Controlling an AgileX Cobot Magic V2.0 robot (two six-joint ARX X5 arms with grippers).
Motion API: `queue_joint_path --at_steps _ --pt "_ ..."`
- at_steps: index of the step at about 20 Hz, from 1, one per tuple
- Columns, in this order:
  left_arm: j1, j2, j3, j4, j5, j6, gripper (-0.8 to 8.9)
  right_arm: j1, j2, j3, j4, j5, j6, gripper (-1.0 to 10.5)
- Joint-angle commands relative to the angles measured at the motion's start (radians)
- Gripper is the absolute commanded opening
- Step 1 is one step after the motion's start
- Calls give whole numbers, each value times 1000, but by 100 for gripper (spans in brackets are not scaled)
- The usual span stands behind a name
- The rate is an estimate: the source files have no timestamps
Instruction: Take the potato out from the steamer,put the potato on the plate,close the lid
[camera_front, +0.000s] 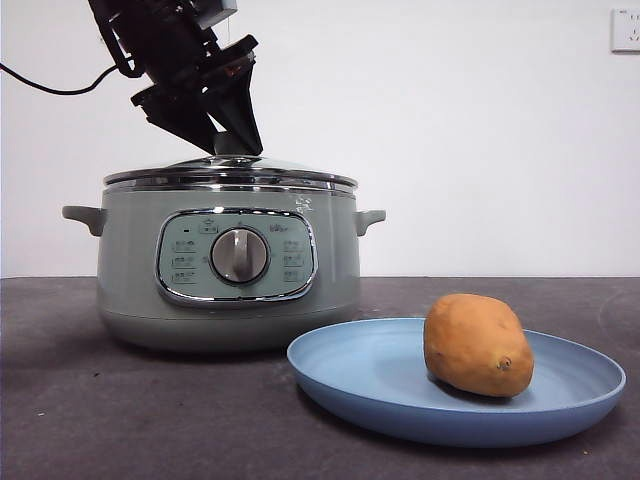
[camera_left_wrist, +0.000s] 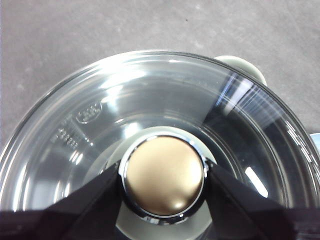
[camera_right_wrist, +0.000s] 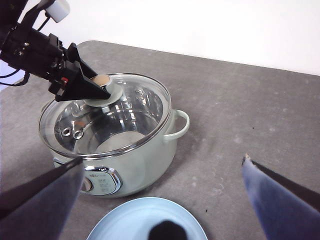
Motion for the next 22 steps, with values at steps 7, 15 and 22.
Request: queue_joint_path --at_steps 7,15,22 --pt "-8 -2 8 -8 -98 6 -9 0 -1 3 2 1 -2 598" --pt "-10 -2 8 -9 -65 -5 61 1 -1 3 -1 -5 -2 598" --pt "-10 -7 9 -16 -63 -15 510 1 -1 3 -2 -5 -2 598"
